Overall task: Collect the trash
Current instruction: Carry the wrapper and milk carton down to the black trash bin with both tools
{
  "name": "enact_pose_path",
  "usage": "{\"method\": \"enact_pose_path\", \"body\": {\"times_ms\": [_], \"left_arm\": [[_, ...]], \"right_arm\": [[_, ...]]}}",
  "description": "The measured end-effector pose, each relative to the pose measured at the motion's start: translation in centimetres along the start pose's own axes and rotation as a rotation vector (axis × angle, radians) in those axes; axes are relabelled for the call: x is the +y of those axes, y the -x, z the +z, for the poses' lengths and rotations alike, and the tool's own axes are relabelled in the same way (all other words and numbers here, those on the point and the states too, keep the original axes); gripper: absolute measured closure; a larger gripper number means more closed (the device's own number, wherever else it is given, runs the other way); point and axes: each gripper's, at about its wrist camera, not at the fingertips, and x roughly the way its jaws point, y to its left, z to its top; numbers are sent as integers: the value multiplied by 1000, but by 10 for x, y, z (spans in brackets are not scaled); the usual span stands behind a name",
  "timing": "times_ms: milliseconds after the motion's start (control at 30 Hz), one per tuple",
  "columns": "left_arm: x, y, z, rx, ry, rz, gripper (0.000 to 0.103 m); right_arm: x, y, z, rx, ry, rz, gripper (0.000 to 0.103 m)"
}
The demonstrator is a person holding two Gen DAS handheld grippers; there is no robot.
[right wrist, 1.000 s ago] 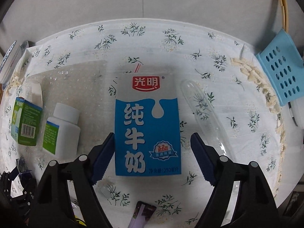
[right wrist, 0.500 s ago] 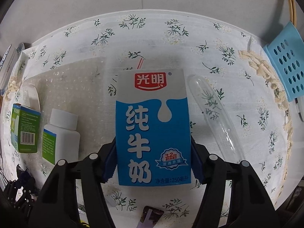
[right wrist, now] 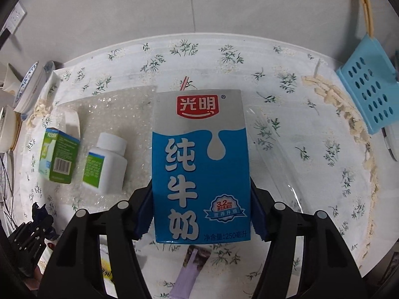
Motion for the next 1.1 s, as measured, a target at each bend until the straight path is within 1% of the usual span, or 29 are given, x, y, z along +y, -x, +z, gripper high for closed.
{"method": "enact_pose_path", "body": {"times_ms": [167, 333, 600, 867, 1100], "left_arm": [[-8, 21, -6, -48, -38, -15, 83], [-18, 54, -19, -100, -82, -44, 83], [-22, 106, -48, -175, -132, -85, 83], [-23, 140, -78, -223, -164, -117, 84], [-22, 157, -108, -240, -182, -146, 84]], "right_arm": [[-5, 36, -29, -59, -26, -4, 42], [-3, 69, -58, -105, -51, -5, 42], [7, 117, -114, -177, -70, 2, 42], [20, 153, -166, -237, -79, 13, 42], [34, 174, -206, -271, -53, 31, 42]]}}
